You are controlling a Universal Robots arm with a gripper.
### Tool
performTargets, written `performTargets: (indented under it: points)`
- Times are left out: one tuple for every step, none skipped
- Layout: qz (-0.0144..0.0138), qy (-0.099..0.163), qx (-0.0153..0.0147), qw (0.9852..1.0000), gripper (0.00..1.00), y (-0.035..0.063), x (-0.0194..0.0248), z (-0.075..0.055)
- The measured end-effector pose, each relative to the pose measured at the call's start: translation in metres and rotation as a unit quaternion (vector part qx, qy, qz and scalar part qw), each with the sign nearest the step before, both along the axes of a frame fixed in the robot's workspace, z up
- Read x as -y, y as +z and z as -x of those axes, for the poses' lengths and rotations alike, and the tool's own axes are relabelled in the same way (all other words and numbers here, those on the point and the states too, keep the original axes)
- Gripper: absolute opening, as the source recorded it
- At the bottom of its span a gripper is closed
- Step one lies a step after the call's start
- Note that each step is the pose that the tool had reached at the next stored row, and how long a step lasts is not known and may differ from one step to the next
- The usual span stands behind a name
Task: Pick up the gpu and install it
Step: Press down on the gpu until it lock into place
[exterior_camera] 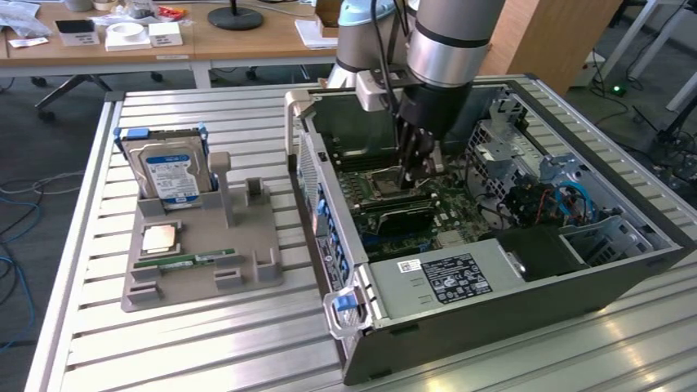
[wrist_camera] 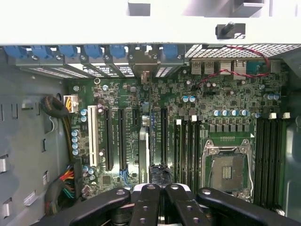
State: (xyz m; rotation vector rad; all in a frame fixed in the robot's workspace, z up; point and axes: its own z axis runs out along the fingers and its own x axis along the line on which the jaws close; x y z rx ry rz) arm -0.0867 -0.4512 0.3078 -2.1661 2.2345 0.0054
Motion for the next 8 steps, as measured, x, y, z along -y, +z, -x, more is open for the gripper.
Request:
performTargets:
  points:
    - [0.0001, 0.0, 0.0, 1.0, 0.11, 0.0011, 0.0, 0.0]
    - [0.0002, 0.0, 0.0, 1.0, 0.11, 0.0018, 0.0, 0.0]
    - [0.0002, 0.0, 0.0001, 1.0, 0.11, 0.0018, -0.0001, 0.0]
    - [0.0003, 0.0, 0.0001, 1.0, 0.11, 0.0018, -0.0001, 0.0]
    - [0.0004, 0.0, 0.0, 1.0, 0.11, 0.0019, 0.0, 0.0]
    - [0.0004, 0.0, 0.0, 1.0, 0.11, 0.0019, 0.0, 0.0]
    - [0.0004, 0.0, 0.0, 1.0, 0.11, 0.0019, 0.0, 0.0]
    - [0.0004, 0.0, 0.0, 1.0, 0.11, 0.0019, 0.0, 0.0]
